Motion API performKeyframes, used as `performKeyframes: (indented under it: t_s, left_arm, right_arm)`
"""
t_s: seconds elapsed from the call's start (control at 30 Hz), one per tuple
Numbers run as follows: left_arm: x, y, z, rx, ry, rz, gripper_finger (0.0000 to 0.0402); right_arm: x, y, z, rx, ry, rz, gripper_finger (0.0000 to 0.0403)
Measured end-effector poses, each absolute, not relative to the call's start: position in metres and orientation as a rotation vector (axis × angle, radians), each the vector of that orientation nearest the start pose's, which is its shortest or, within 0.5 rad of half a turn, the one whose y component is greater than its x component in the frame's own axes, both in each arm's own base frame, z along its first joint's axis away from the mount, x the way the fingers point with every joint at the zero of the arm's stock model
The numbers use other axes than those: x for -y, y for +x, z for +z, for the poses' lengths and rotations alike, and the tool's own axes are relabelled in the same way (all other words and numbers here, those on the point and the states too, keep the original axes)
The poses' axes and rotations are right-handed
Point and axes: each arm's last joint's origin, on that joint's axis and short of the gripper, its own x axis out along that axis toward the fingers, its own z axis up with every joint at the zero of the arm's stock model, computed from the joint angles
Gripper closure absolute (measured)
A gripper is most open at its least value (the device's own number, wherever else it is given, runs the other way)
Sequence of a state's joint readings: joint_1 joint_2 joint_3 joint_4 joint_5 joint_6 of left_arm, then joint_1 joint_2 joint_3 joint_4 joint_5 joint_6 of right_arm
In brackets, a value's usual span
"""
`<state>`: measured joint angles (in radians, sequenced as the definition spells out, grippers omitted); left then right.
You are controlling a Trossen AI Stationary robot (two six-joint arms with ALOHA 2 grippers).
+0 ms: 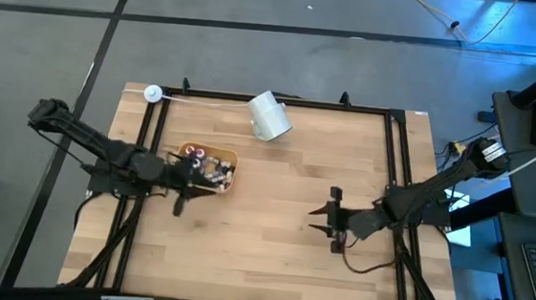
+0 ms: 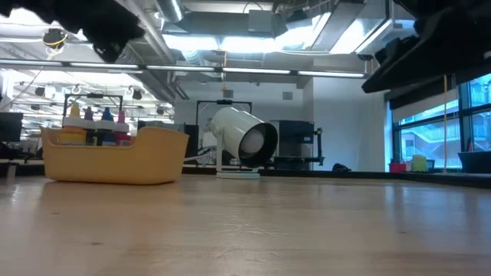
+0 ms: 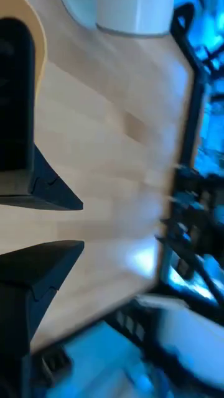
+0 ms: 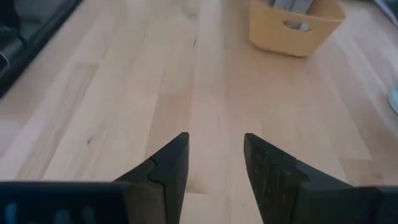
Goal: Pick & Place food coloring
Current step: Return to Home Position
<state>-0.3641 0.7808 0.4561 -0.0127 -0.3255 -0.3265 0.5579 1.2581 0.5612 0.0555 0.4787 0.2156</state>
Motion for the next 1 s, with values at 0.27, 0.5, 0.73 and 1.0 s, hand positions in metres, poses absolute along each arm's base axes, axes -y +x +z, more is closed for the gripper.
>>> performKeyframes:
  t_s: [0.27, 0.5, 0.73, 1.0]
  left_arm:
    - [0.038, 0.124, 0.222, -0.128, -0.277, -0.049, 0.0319]
    - [0.031, 0.104, 0.215, -0.016, -0.275, -0.070, 0.0314]
    - [0.026, 0.090, 0.205, 0.088, -0.281, -0.099, 0.0314]
    - [0.026, 0.089, 0.191, 0.110, -0.280, -0.137, 0.0313]
  right_arm:
    - [-0.095, 0.177, 0.184, -0.392, -0.028, 0.039, 0.0246]
    - [-0.083, 0.158, 0.185, -0.321, 0.020, 0.047, 0.0246]
    - [-0.075, 0.146, 0.178, -0.270, 0.053, 0.051, 0.0247]
    - [-0.073, 0.142, 0.178, -0.233, 0.072, 0.056, 0.0247]
